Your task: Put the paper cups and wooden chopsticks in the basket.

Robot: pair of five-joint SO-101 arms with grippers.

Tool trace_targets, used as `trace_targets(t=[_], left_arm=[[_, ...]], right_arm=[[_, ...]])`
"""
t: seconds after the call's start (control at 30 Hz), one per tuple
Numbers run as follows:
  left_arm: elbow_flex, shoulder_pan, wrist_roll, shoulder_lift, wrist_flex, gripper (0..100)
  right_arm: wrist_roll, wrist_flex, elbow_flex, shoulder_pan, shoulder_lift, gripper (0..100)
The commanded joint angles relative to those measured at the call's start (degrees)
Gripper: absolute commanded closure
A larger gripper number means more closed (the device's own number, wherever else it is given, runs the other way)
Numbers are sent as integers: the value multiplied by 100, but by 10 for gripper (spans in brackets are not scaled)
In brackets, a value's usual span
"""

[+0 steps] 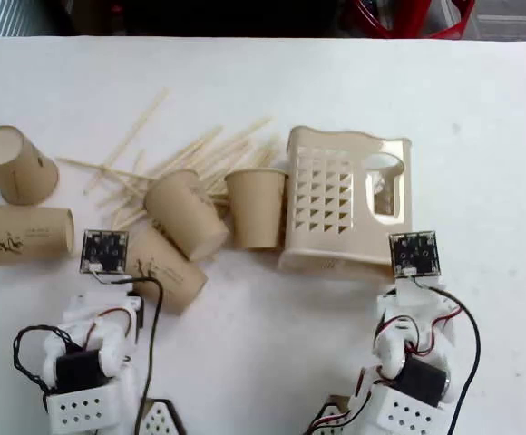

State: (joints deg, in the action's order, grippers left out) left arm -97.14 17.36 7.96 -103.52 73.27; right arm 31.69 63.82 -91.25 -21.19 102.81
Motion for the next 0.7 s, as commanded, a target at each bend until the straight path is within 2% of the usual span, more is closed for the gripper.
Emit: trace_targets(t=[0.0, 0.1, 0.23, 0.47, 0.67], left_arm=[[9, 48, -35, -31, 18, 882], [9, 48, -35, -31, 18, 882], [9, 48, -35, -31, 18, 882], [9, 48, -35, -31, 18, 882], [9, 48, -35, -31, 18, 882]], right_arm=[[185, -136, 747, -75, 31, 960], [-44, 75, 862, 57, 31, 960], [-492, 268, 853, 593, 22, 959], [-290, 303, 1301, 75, -1086, 937], [-246, 198, 1415, 136, -1877, 899]])
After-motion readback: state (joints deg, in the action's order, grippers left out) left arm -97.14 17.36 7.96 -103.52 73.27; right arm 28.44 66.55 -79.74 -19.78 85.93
